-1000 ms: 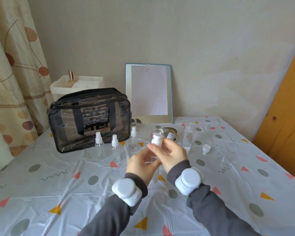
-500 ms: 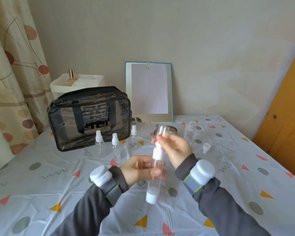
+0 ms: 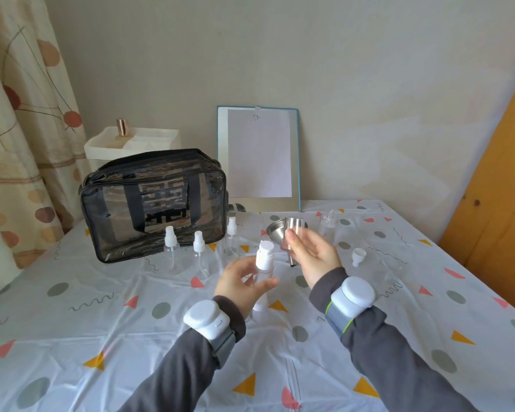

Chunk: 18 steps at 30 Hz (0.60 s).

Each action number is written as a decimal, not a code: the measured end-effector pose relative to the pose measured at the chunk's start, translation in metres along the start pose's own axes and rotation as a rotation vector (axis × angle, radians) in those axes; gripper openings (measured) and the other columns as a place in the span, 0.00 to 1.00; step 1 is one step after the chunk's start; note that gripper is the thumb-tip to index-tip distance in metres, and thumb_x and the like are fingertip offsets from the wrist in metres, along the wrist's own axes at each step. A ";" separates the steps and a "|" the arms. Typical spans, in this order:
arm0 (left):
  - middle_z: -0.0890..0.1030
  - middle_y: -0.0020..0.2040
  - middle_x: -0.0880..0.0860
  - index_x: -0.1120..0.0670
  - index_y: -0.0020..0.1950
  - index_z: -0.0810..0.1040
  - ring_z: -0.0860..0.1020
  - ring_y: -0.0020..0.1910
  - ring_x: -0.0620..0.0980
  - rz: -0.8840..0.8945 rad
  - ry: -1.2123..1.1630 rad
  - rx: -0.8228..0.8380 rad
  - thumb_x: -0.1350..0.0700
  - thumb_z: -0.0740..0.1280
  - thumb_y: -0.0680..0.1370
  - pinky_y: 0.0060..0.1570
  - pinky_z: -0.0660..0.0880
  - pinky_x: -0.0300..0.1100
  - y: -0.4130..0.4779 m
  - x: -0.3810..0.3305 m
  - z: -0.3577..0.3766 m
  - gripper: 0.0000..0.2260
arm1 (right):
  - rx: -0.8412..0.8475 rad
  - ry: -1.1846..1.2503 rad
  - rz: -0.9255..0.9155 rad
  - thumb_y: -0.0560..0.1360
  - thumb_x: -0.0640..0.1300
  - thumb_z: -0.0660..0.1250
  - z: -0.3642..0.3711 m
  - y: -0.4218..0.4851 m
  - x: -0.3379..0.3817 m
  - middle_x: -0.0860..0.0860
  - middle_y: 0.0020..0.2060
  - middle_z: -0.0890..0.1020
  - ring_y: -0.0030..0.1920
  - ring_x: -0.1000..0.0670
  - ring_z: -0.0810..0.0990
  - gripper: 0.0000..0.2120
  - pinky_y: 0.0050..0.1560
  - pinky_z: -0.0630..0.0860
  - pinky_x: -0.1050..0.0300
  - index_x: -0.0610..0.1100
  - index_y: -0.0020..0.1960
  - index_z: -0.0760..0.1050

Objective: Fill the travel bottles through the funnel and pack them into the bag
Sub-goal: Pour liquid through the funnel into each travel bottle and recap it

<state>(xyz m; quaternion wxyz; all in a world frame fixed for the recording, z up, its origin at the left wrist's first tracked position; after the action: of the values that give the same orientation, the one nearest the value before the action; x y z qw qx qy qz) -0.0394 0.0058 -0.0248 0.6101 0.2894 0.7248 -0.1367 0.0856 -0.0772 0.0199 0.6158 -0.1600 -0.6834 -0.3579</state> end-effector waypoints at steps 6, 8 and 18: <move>0.78 0.53 0.51 0.50 0.52 0.75 0.76 0.50 0.44 0.002 0.055 -0.035 0.57 0.75 0.69 0.39 0.70 0.20 0.002 0.005 -0.001 0.15 | 0.010 -0.030 -0.014 0.70 0.55 0.68 0.001 -0.001 0.003 0.55 0.44 0.83 0.48 0.53 0.82 0.08 0.60 0.75 0.50 0.56 0.48 0.78; 0.77 0.52 0.48 0.47 0.53 0.73 0.74 0.48 0.39 0.020 0.111 -0.025 0.56 0.75 0.69 0.38 0.69 0.20 0.002 0.004 -0.001 0.16 | 0.015 -0.008 -0.018 0.72 0.52 0.67 0.001 -0.001 0.004 0.60 0.43 0.83 0.46 0.55 0.83 0.06 0.57 0.76 0.56 0.59 0.49 0.76; 0.72 0.59 0.46 0.50 0.66 0.67 0.72 0.59 0.44 0.096 0.266 -0.004 0.52 0.76 0.66 0.57 0.66 0.34 0.001 -0.003 -0.004 0.32 | -0.041 0.059 -0.012 0.73 0.46 0.68 -0.001 0.000 0.016 0.52 0.46 0.79 0.37 0.54 0.80 0.15 0.41 0.77 0.61 0.50 0.59 0.72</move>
<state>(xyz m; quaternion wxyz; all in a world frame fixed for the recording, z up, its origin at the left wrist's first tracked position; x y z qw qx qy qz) -0.0418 0.0077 -0.0205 0.5150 0.3380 0.7849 -0.0665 0.0834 -0.0816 0.0347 0.6303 -0.1575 -0.6584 -0.3802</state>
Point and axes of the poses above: each hand's wrist, its own y-axis towards the middle knuckle, its own z-axis out of the palm, x = y × z, the point moved 8 cm from there along y, towards the middle knuckle
